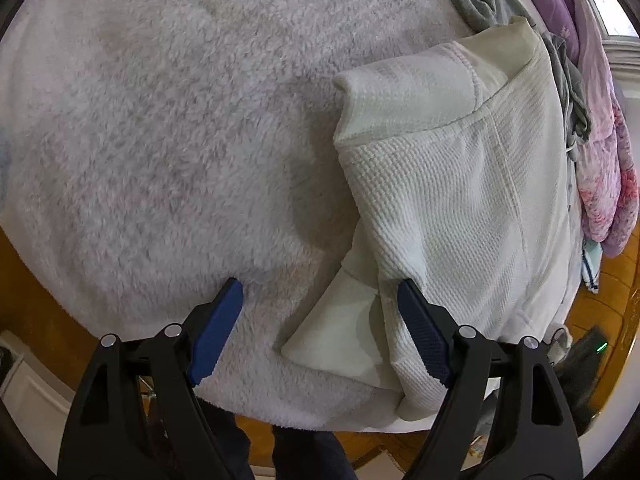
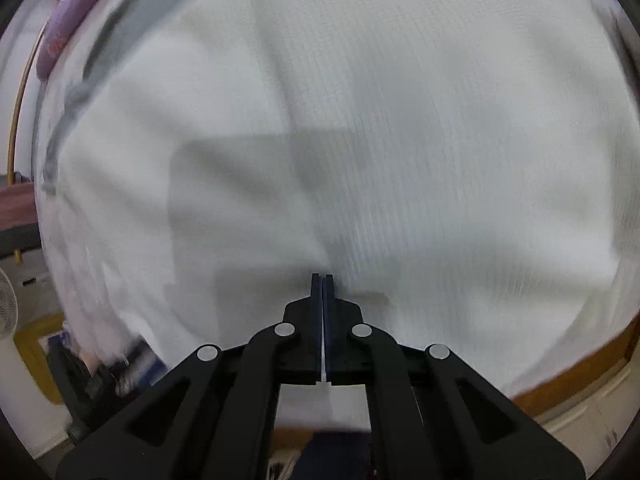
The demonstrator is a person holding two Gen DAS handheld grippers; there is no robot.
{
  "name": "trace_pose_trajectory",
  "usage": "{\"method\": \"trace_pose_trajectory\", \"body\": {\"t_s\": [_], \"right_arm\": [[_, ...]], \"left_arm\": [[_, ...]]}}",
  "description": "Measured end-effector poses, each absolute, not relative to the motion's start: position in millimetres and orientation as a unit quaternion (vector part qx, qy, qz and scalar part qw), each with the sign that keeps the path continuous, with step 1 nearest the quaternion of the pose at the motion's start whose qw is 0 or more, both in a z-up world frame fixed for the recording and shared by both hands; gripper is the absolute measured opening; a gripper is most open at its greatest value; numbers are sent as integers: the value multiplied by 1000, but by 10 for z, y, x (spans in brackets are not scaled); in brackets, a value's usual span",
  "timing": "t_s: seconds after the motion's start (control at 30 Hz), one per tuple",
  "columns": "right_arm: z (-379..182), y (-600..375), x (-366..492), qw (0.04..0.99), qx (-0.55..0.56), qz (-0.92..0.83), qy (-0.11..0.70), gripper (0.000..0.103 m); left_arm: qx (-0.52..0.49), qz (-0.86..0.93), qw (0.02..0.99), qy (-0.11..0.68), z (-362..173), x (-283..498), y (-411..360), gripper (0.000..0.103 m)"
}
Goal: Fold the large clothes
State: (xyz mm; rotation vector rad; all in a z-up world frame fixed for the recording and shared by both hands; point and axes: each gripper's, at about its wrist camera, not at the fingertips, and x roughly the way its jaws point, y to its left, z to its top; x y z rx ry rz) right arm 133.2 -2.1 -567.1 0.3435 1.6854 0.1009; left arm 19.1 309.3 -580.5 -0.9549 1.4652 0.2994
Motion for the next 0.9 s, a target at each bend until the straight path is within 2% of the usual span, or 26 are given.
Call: {"method": "trace_pose_trajectory", "body": {"t_s": [0.2,0.3,0.33,0.53,0.6,0.67,0.73,0.83,0.9], "right_arm": [[-5784,-144,1293,651,169,50,738,0],[-5674,-175,1359,662,166,56,729,0],[-5626,-168,1326,664,166,58,727,6],[-5382,108,986,684,163,126,700,6],[-5240,254,779,687,157,143,695,6],[-5179,474,694,689,143,179,688,10],[-5059,551,722,696,127,202,677,28],[-4925,781,637,708,109,249,652,50],[-4882,811,606,709,97,279,641,54]], "left_arm": [[-507,91,611,601,-5766,-134,3263,80],[-502,104,607,607,-5826,-215,3267,81],[-513,97,596,611,-5873,-219,3263,81],[-503,93,600,615,-5905,-128,3179,80],[-479,85,612,623,-5897,-32,3171,64],[-477,65,614,626,-5833,-5,3162,27],[-481,53,613,625,-5763,13,3169,13],[-495,32,609,619,-5610,35,3218,11],[-505,18,608,612,-5522,67,3243,10]]}}
